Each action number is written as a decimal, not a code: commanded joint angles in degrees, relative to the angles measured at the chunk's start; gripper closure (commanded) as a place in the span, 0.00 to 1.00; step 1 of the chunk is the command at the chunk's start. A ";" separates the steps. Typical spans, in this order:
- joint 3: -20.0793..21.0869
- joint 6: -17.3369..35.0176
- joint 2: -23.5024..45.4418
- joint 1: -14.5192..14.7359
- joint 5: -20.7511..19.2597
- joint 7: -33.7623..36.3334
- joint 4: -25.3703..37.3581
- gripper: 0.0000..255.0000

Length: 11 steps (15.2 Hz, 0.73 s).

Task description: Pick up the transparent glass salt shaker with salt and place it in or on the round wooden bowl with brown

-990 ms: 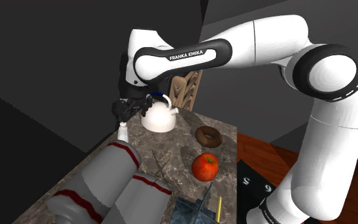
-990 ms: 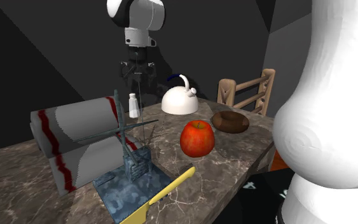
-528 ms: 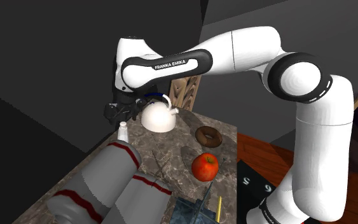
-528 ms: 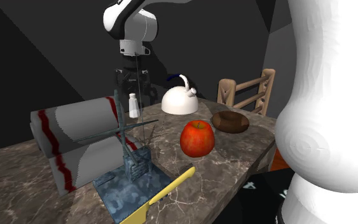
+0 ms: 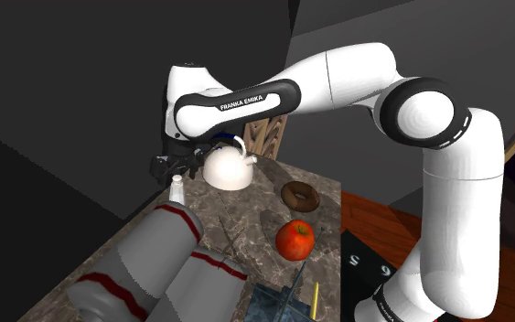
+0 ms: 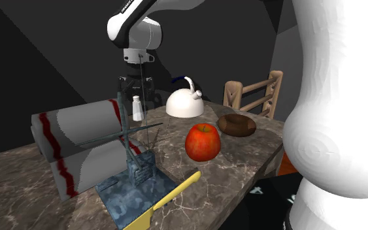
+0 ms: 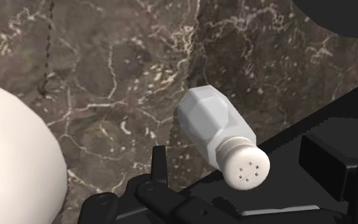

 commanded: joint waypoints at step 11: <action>0.00 0.03 0.02 0.01 -0.01 0.01 -0.01 1.00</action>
